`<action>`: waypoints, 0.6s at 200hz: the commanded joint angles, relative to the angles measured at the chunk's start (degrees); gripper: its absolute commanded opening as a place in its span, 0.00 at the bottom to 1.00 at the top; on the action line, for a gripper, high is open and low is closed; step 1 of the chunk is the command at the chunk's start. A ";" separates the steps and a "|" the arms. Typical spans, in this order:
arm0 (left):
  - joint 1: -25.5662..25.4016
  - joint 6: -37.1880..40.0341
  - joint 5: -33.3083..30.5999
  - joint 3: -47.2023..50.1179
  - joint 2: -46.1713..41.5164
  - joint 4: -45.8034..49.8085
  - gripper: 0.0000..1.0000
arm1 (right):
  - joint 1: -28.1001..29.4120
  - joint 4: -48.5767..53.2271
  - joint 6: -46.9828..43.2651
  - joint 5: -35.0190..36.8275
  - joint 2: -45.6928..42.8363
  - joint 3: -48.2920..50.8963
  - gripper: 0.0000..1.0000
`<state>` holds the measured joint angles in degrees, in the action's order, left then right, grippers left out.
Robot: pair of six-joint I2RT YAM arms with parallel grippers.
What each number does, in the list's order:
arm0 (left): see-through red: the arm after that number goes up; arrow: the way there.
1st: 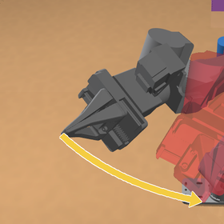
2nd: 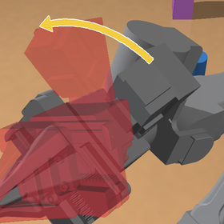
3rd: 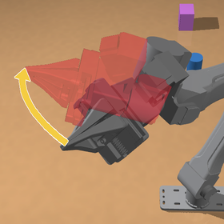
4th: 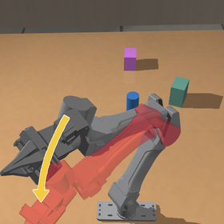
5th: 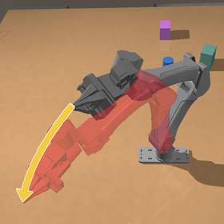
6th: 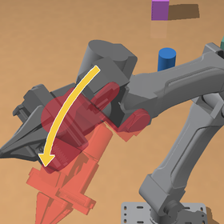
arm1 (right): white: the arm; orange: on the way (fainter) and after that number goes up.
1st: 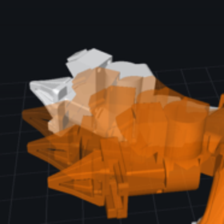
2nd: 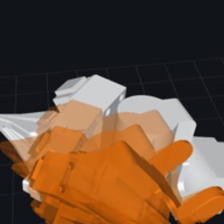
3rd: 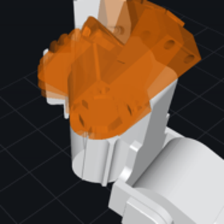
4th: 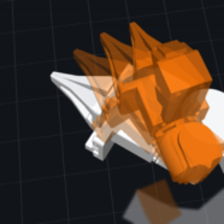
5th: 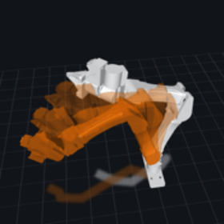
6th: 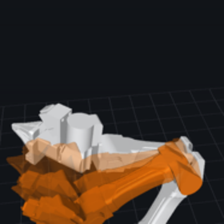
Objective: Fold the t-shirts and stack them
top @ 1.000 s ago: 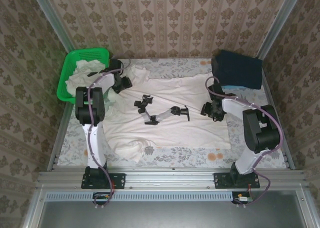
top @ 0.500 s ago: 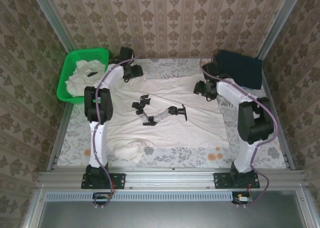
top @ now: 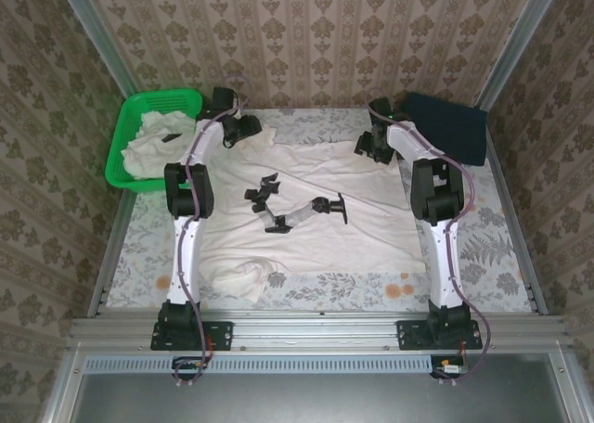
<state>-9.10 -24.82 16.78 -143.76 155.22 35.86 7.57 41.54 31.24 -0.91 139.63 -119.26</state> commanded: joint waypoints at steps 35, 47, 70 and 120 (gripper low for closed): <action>1.76 -2.55 6.38 -5.70 8.17 -1.51 0.60 | -5.60 3.47 5.94 -3.87 7.37 -8.35 0.62; 2.30 -2.78 7.00 -5.75 8.26 -2.52 0.61 | -6.85 2.95 6.46 -4.26 8.55 -9.20 0.60; 2.65 -2.52 7.94 -6.00 7.71 -3.90 0.61 | -7.75 4.16 6.17 -4.70 9.96 -11.92 0.59; 2.06 0.95 8.86 -4.72 -1.18 -2.75 0.76 | -6.24 3.66 4.20 -5.90 3.32 -11.54 0.62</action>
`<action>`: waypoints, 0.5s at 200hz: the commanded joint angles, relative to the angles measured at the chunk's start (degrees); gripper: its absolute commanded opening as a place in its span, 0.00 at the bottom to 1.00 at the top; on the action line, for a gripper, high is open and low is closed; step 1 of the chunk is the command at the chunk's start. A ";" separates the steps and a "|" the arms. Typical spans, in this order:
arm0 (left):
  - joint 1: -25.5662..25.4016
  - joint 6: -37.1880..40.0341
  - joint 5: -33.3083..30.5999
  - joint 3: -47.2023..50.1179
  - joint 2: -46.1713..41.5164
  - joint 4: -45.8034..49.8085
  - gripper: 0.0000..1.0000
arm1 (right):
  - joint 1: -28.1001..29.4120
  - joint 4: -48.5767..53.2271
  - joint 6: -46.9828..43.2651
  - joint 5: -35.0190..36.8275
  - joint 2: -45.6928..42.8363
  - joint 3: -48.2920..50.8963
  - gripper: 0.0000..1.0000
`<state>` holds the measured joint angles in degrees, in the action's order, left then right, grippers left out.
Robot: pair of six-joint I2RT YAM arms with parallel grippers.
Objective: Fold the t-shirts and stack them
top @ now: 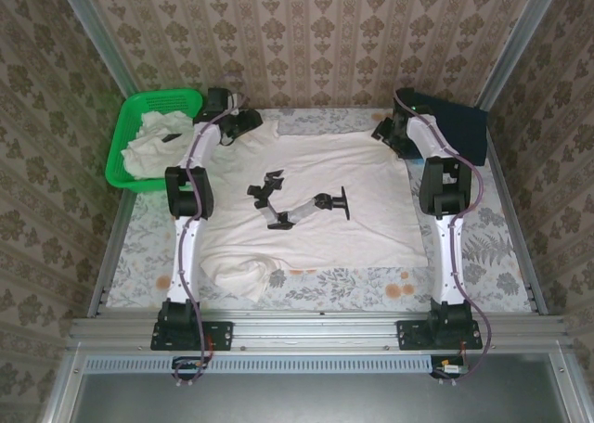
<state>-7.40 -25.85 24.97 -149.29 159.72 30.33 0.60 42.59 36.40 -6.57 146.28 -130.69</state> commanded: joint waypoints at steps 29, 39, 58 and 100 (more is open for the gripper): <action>-0.71 6.92 -0.88 11.34 -18.40 4.73 1.00 | 3.27 3.52 -4.32 1.13 -11.42 5.14 0.66; -1.30 8.21 -3.97 19.28 -25.01 4.20 1.00 | 4.08 2.86 -5.54 1.65 -15.82 9.82 0.68; -2.17 8.38 -10.12 37.21 -39.16 1.68 1.00 | 5.72 -1.17 -6.96 2.97 -26.68 25.12 0.70; -9.35 2.63 -21.40 81.45 -76.22 -0.69 1.00 | 10.17 -4.16 -4.56 13.88 -53.89 64.45 0.73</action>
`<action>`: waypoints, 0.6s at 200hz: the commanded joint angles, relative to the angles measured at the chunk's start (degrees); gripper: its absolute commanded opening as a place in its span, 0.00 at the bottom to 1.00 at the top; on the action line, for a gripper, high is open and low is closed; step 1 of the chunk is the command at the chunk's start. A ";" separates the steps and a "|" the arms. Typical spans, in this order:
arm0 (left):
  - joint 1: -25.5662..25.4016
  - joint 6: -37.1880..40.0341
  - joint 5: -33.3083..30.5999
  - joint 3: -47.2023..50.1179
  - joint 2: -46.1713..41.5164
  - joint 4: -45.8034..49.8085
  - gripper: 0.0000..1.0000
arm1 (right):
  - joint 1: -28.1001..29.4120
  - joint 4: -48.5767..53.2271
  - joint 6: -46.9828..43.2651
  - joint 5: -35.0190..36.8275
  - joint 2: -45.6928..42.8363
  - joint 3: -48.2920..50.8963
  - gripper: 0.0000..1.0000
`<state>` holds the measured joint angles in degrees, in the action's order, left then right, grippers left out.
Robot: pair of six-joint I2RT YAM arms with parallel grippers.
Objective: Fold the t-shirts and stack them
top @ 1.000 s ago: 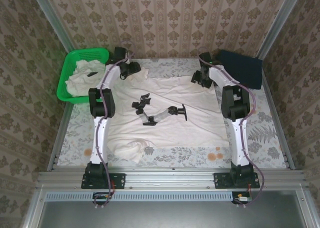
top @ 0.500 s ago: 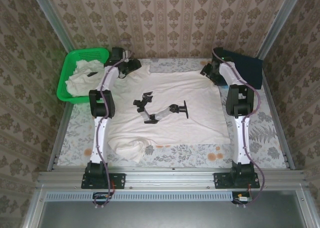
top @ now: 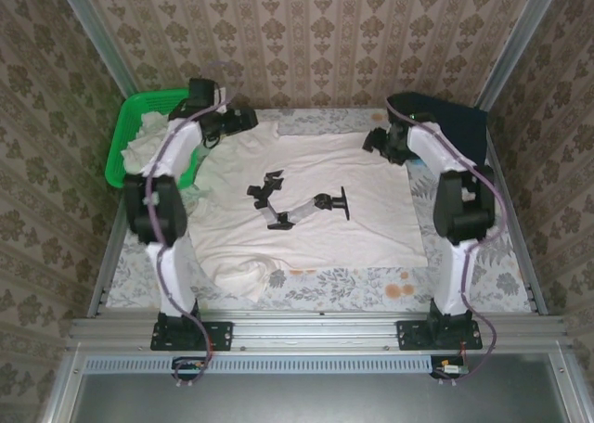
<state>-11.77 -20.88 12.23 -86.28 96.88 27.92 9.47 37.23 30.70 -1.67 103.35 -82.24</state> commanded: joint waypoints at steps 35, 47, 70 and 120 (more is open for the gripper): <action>-18.81 -13.82 -11.34 41.41 -34.64 13.13 0.94 | 0.86 8.42 8.89 14.80 -29.44 36.27 0.72; -22.34 -18.20 -7.66 47.73 -40.16 14.15 0.88 | -0.43 8.70 10.43 12.64 -32.85 40.61 0.72; -29.61 -24.30 -2.22 55.30 -50.90 15.73 0.76 | -3.68 6.37 11.24 7.38 -35.23 44.97 0.70; -52.20 -35.61 -13.16 59.56 -55.13 20.24 0.68 | -5.51 3.70 11.47 7.06 -32.19 46.24 0.67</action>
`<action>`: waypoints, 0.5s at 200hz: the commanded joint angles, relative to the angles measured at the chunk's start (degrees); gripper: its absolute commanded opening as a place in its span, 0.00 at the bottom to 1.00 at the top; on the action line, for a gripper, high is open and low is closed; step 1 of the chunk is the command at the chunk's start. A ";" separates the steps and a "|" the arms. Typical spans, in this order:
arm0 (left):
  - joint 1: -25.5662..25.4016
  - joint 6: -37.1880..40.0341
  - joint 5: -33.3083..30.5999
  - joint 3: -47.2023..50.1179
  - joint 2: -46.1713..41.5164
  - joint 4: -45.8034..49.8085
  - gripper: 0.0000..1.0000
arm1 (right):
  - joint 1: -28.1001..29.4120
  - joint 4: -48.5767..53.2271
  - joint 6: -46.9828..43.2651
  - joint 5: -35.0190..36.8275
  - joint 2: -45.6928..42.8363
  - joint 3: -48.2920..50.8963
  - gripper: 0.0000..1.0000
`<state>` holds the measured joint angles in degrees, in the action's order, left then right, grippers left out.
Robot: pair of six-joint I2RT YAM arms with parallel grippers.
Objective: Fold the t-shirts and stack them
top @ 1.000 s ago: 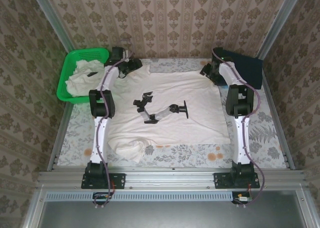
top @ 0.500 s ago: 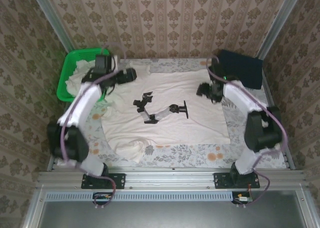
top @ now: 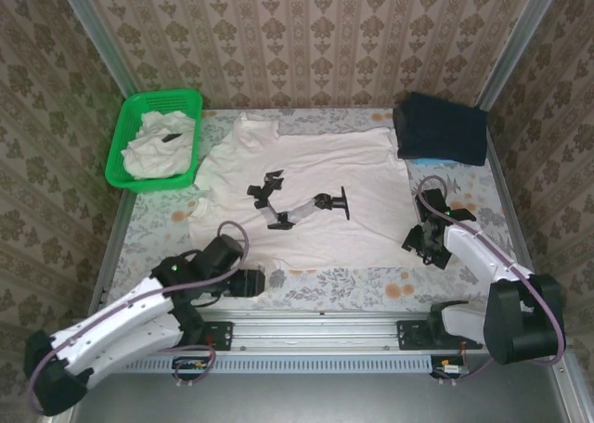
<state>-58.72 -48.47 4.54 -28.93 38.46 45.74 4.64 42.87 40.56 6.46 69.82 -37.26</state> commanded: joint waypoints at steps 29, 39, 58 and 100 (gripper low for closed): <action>-5.36 -4.18 -7.66 -0.43 13.93 -0.18 0.65 | -1.17 -4.63 2.18 -0.72 1.64 3.24 0.65; -4.13 -1.37 -9.35 -3.16 17.35 1.10 0.65 | -1.79 -6.30 1.71 -2.38 1.76 3.89 0.64; -1.84 1.88 -11.81 -7.25 21.65 4.83 0.64 | -2.27 -7.20 1.76 -3.06 2.33 3.96 0.61; -0.78 4.50 -8.12 -6.59 22.62 -0.70 0.55 | -2.45 -8.95 2.57 -5.93 1.37 4.82 0.54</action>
<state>-59.90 -47.05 -4.34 -35.29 60.80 46.44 2.48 34.94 42.02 2.72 71.72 -33.28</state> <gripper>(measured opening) 0.568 0.546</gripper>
